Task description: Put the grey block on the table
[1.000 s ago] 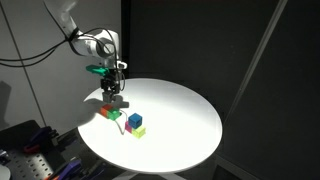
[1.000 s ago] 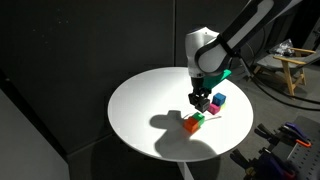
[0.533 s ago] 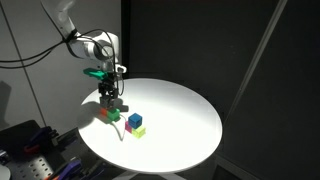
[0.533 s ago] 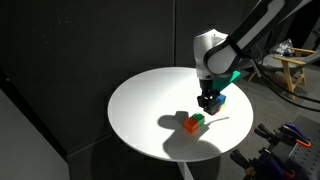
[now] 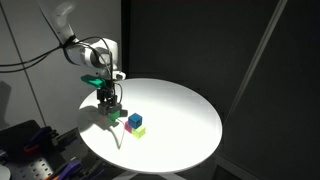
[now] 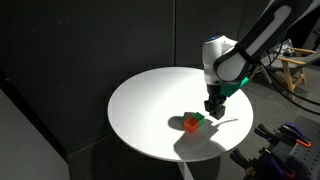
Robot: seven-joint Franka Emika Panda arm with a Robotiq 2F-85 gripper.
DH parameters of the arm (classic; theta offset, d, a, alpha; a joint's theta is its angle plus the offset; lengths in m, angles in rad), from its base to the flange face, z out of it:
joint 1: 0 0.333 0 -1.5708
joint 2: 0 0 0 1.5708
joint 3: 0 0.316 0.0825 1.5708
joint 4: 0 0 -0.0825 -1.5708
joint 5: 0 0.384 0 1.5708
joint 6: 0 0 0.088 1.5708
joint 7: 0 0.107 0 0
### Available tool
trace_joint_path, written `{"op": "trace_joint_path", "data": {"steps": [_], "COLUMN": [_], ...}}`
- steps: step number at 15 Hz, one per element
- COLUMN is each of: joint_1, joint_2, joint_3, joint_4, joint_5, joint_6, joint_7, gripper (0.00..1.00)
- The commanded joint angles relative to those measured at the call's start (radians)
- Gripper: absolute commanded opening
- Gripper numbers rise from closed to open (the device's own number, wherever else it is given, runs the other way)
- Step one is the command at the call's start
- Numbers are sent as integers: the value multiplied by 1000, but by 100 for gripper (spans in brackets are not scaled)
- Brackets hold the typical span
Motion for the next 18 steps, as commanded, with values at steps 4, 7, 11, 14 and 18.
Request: {"op": "trace_joint_path", "data": {"steps": [4,7,11,14,18], "joint_1": [-13,-17,-26,-30,-35], "joint_2": [-45,-33,-21,-11,8], "joint_3": [-18,-31,-42,-46,-50], "joint_4": [-114,-129,-136,-138,-140], "joint_5": [-57,-59,-50,-51,-50], "joint_6": [135,156,165,175,215], "joint_7": [-5,-7,-14,-14,-19], "gripper": [23,23,23,23,23]}}
